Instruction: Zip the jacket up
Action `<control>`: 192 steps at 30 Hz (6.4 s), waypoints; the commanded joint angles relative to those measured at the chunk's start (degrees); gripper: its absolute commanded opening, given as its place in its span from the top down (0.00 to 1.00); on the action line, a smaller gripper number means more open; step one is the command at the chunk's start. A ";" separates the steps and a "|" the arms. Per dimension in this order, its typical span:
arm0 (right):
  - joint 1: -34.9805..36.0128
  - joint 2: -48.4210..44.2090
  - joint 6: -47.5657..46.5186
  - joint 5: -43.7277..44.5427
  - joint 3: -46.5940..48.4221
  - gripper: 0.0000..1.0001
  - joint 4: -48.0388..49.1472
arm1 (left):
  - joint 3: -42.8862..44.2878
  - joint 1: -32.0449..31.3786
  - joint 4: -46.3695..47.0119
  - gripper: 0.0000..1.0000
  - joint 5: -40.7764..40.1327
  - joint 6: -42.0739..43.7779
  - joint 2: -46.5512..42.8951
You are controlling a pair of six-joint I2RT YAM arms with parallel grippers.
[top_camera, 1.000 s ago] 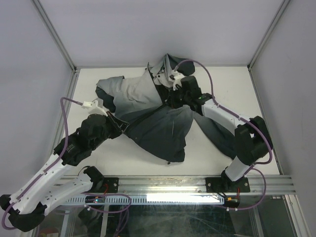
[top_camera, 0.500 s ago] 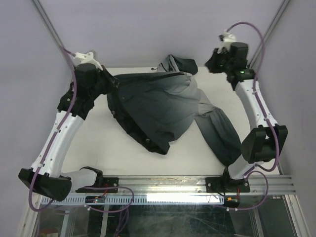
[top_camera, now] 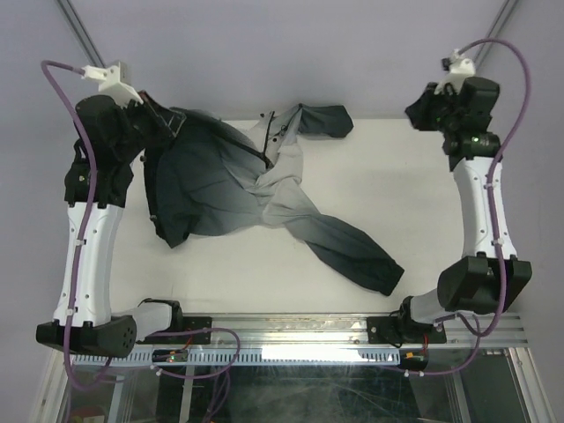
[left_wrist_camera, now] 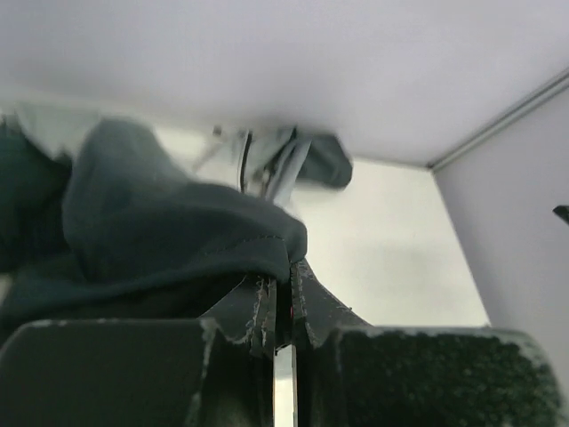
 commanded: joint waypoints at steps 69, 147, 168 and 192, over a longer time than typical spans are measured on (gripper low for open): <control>31.02 -12.56 13.04 22.14 -32.55 0.40 9.28 | -49.99 0.22 6.84 1.00 -18.03 -11.96 -18.65; 37.27 7.78 39.17 -12.14 -39.17 0.61 35.86 | -51.48 -0.12 6.72 1.00 -21.44 -10.25 -23.90; 38.66 11.42 39.29 -11.25 -38.34 0.77 37.21 | -51.74 -0.88 6.63 1.00 -21.43 -10.07 -24.52; 39.68 5.17 19.43 7.02 -29.93 1.00 16.31 | -42.71 -1.48 2.87 1.00 -26.44 -6.66 -25.06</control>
